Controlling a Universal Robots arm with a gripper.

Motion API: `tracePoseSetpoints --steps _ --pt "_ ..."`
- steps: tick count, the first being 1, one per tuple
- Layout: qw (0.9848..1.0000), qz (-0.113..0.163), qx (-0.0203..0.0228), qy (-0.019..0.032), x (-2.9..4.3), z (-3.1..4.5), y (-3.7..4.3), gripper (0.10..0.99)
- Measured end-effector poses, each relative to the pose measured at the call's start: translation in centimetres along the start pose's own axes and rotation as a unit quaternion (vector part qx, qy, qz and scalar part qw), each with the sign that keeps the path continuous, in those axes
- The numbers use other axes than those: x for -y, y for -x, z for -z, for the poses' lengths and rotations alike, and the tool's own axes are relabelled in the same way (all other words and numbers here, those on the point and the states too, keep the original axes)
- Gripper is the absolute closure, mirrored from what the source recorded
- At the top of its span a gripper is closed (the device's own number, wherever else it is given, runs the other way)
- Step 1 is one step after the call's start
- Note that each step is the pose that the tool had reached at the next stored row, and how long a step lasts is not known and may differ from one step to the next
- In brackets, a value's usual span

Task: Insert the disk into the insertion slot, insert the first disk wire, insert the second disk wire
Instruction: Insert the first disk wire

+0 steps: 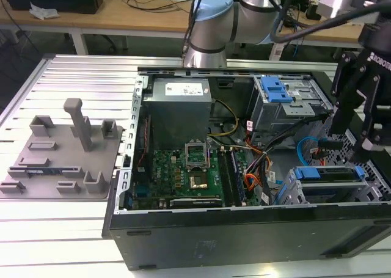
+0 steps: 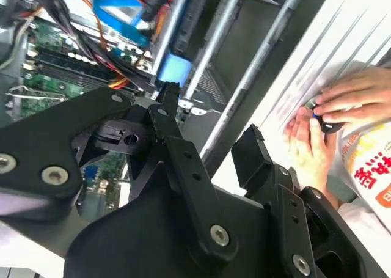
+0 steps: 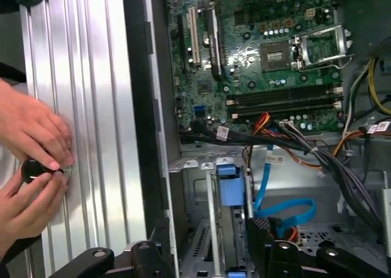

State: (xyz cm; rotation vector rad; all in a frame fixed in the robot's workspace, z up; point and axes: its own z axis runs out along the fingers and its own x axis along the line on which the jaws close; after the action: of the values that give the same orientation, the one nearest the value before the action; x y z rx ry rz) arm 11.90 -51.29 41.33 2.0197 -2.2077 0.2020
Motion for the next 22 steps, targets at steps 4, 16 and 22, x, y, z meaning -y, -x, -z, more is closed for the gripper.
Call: tracePoseSetpoints --steps 4,16,22 --pt "1.0000 0.000 -0.0047 -0.0002 0.08 0.40 2.31 0.467" --pt "0.9984 -0.025 -0.0502 0.0004 2.91 0.13 3.25 0.467" --pt "0.9976 -0.030 -0.0617 -0.0081 2.77 0.15 4.75 0.467"
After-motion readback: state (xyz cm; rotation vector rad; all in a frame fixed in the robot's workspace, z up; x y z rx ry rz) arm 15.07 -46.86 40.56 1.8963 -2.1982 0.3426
